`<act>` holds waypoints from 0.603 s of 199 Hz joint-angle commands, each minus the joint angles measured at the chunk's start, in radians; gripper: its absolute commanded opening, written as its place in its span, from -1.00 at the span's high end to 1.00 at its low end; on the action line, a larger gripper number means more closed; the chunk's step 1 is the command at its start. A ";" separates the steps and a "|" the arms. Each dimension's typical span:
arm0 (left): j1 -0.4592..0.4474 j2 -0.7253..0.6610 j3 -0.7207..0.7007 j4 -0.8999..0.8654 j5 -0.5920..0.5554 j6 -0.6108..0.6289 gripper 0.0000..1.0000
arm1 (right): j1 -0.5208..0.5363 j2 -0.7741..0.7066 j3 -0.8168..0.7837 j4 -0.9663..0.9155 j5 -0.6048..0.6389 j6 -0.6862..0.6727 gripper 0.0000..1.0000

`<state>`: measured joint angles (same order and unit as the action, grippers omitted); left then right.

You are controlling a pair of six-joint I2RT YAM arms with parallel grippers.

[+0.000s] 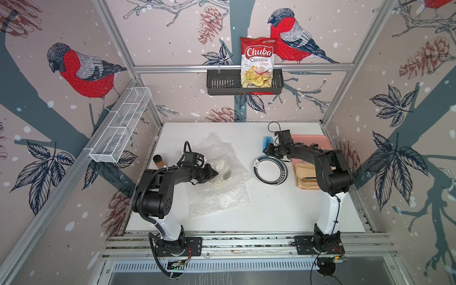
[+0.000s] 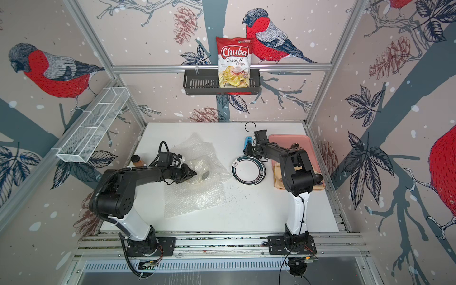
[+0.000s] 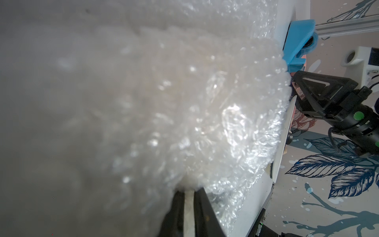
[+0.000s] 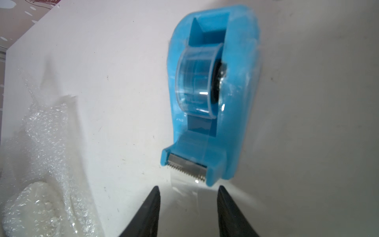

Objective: Wrap dinner plates in bubble wrap
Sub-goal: Pull the tape from the tape cutter.

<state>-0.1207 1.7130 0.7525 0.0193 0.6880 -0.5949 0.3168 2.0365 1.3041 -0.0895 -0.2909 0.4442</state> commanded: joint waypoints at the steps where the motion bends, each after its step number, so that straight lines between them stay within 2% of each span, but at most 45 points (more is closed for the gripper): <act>1: 0.000 0.013 -0.002 -0.079 -0.077 0.008 0.72 | 0.003 0.015 0.011 0.045 -0.058 0.023 0.08; 55: -0.001 0.022 0.008 -0.089 -0.080 0.014 0.72 | -0.003 0.042 0.026 0.060 -0.077 0.034 0.11; 120: 0.000 0.025 0.013 -0.094 -0.081 0.016 0.72 | -0.020 0.002 -0.023 0.089 -0.079 0.042 0.23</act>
<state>-0.1207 1.7271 0.7677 0.0124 0.6960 -0.5945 0.3031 2.0583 1.2961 -0.0097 -0.3763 0.4744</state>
